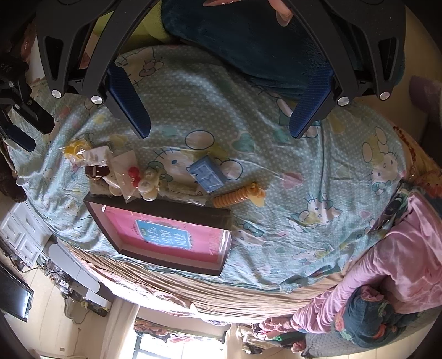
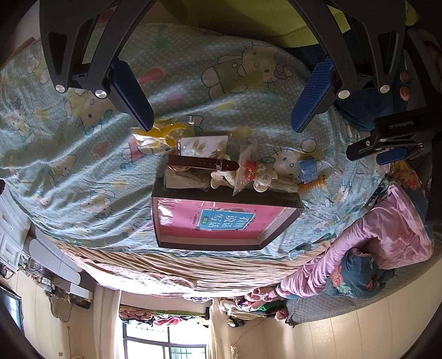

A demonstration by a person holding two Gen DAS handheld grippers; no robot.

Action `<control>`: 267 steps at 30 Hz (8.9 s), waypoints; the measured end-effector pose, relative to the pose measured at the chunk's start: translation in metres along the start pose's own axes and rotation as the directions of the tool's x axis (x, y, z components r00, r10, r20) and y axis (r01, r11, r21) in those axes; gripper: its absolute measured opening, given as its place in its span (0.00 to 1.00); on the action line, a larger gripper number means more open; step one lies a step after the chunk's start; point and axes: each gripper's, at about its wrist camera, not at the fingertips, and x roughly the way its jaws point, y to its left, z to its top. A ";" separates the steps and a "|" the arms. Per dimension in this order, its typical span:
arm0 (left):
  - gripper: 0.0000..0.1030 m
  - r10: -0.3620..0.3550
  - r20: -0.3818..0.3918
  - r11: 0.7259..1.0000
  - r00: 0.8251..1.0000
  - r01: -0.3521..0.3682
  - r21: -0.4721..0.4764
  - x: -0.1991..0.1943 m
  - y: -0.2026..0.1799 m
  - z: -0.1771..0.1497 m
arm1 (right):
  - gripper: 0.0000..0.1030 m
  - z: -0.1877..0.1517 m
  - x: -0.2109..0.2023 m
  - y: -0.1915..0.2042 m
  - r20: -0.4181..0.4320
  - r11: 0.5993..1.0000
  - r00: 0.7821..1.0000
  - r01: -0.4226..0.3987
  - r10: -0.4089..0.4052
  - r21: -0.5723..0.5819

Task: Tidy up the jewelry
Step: 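Grasp the blue square case with the left tool while the right tool grasps the brown watch, then carry the blue case and brown watch into the box and open both tools, then withdraw both tools from the box back toward the remaining items, then grasp the orange coiled hair tie with the left tool while the right tool grasps a clear bag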

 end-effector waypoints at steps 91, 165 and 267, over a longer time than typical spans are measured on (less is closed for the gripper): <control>0.41 -0.106 -0.057 0.991 0.993 0.110 0.079 0.099 -0.022 0.124 | 0.12 0.107 0.080 -0.087 0.126 0.999 0.992 -0.031 0.029 0.017; 0.89 -0.107 0.005 0.994 0.994 0.107 -0.032 0.070 0.014 0.126 | 0.93 0.091 0.048 -0.076 0.130 0.999 0.991 0.011 -0.017 0.045; 0.17 -0.084 -0.011 0.996 0.996 0.084 -0.022 0.061 0.074 0.077 | 0.18 0.066 0.075 -0.033 -0.047 0.958 0.961 -0.269 0.274 0.098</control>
